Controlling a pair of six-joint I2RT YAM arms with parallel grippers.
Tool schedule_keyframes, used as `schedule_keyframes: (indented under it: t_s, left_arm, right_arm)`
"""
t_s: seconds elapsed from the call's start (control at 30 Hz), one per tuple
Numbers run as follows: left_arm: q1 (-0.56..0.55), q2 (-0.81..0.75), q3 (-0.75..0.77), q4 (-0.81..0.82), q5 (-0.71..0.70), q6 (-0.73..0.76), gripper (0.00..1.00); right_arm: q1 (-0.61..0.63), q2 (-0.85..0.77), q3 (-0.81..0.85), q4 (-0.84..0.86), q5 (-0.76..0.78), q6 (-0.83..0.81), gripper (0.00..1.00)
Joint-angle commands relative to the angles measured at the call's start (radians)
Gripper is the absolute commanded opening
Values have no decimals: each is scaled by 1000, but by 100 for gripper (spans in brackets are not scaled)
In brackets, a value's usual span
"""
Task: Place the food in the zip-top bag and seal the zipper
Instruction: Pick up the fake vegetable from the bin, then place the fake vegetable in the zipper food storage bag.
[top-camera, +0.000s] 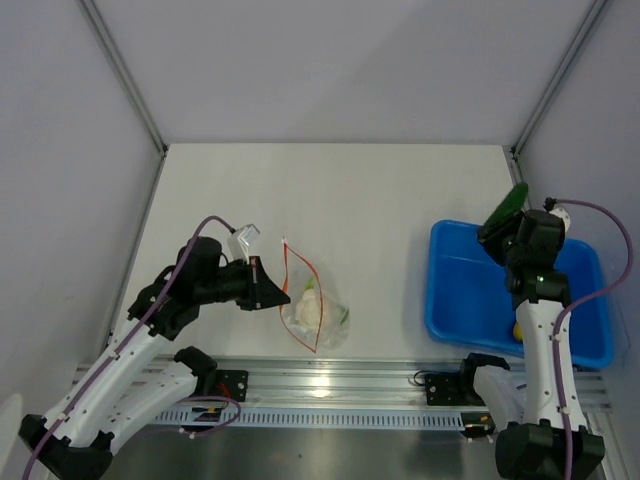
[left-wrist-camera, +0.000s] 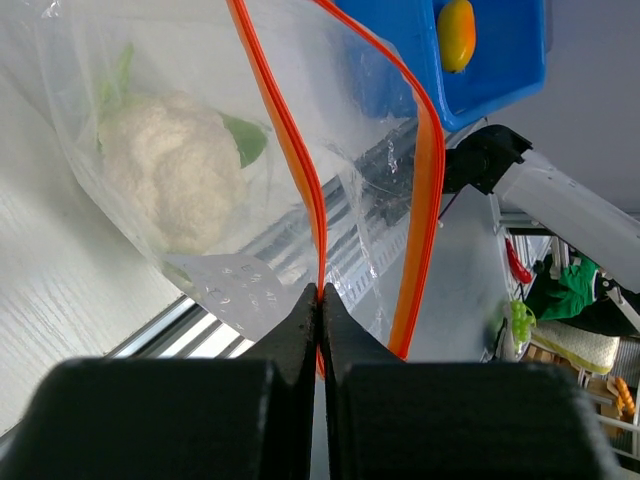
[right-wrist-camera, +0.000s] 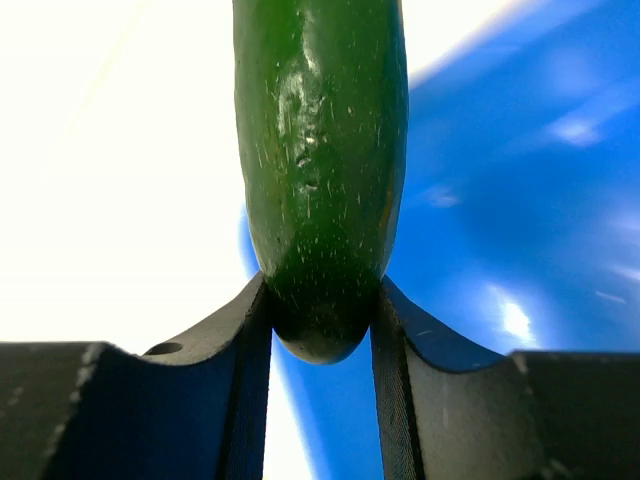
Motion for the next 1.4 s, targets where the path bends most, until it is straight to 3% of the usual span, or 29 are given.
schedule_keyframes:
  t_s: [0.0, 0.37, 0.63, 0.83, 0.97, 1.23, 1.37]
  left_arm:
    - [-5, 1, 41, -2, 2, 23, 1]
    - [-5, 18, 69, -19, -14, 20, 0]
    - [-5, 18, 79, -21, -21, 12, 1]
    - [-5, 22, 83, -8, -21, 6, 1]
    - [-5, 22, 78, 10, -12, -4, 1]
    - [-5, 16, 78, 18, -26, 0, 0]
    - [-5, 22, 81, 30, -17, -3, 1]
  right_arm:
    - [90, -26, 80, -19, -225, -26, 0]
    - [448, 6, 198, -22, -618, -75, 0]
    - [581, -83, 109, 173, -910, 187, 0]
    - [822, -86, 81, 156, -876, 346, 0]
    - [984, -106, 14, 331, -846, 625, 0]
    - [1126, -113, 74, 219, -614, 894, 0]
    - [1196, -66, 158, 171, -525, 937, 0]
